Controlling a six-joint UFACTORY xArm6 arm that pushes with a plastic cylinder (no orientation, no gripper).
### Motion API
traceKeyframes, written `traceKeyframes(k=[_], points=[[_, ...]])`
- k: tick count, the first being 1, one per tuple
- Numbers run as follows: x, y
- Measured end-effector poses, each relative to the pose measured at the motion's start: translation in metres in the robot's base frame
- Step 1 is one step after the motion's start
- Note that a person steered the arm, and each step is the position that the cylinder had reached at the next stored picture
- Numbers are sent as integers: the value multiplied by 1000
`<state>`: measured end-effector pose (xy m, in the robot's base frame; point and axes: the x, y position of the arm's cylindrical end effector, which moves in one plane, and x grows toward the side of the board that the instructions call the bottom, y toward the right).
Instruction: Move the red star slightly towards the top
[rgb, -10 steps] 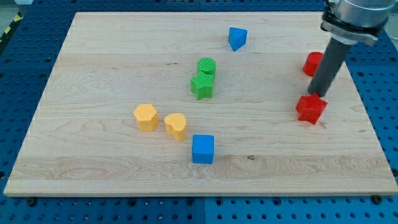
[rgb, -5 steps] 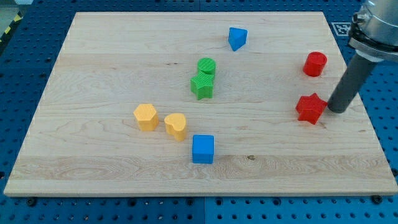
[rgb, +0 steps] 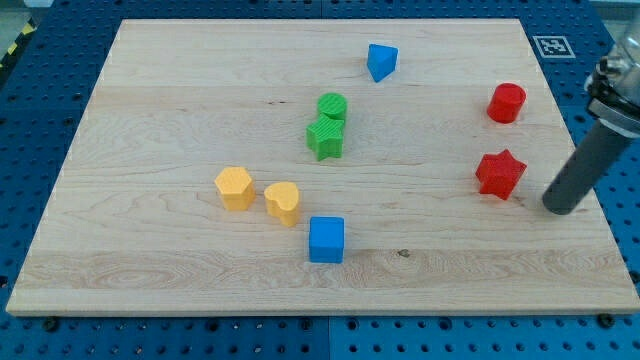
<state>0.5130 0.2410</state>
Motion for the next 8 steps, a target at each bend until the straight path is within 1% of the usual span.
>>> traceKeyframes(k=[2,5,6,8], points=[[-1,-2],[-6,-22],[-7,-42],[-7,-45]])
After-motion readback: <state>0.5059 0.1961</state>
